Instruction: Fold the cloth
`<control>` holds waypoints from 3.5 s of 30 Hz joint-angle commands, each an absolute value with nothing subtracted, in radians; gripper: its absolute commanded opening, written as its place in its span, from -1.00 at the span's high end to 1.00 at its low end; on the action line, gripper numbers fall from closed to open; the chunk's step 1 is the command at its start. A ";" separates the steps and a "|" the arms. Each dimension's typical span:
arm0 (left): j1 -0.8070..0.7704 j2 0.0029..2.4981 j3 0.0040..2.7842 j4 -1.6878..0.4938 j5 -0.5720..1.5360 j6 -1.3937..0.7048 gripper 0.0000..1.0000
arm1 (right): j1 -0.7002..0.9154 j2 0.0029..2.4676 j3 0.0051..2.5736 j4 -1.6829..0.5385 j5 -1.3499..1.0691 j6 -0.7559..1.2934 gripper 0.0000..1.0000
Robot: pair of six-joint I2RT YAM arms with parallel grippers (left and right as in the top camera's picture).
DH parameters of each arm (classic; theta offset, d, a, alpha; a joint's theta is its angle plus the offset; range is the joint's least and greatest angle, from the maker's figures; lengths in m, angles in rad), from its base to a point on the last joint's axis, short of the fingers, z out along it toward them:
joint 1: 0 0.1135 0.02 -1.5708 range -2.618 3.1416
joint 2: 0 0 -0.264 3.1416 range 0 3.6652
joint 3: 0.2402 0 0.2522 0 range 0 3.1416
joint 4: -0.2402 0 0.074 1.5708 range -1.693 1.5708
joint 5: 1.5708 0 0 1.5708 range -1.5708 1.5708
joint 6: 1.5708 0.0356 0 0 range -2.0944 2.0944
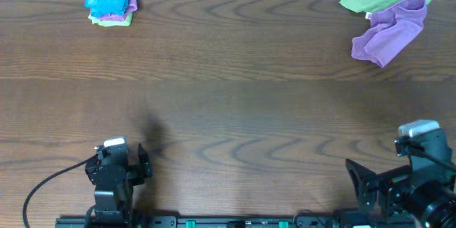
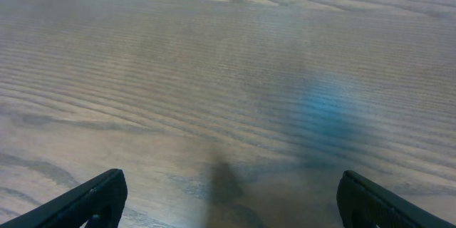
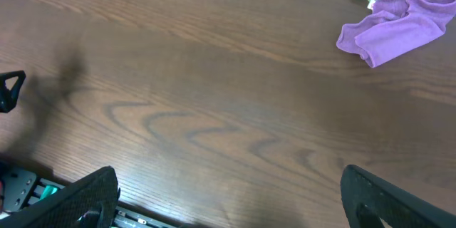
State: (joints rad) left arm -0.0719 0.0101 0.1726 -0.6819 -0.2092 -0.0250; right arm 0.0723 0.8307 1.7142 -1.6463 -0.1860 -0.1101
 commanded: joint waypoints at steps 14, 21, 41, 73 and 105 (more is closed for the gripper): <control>-0.065 0.004 0.164 -0.683 -0.209 -0.014 -0.91 | 0.067 0.829 1.713 -1.647 -0.184 -0.110 -0.98; -0.065 0.004 0.164 -0.683 -0.209 -0.014 -0.90 | 0.064 0.796 1.698 -1.620 -0.158 -0.154 -0.98; -0.065 0.004 0.164 -0.683 -0.209 -0.014 -0.90 | 0.004 0.228 0.634 -0.907 -0.184 -0.151 -0.99; -0.065 0.004 0.164 -0.683 -0.209 -0.014 -0.90 | -0.030 0.006 0.156 -0.614 -0.123 -0.151 -0.99; -0.065 0.004 0.165 -0.688 -0.239 0.187 -0.90 | -0.030 0.006 0.156 -0.614 -0.123 -0.151 -0.98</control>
State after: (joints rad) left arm -0.0719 0.0101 0.1726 -0.6838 -0.2169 0.1375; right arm -0.0223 0.0147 0.1608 -0.6155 -0.1333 -0.1429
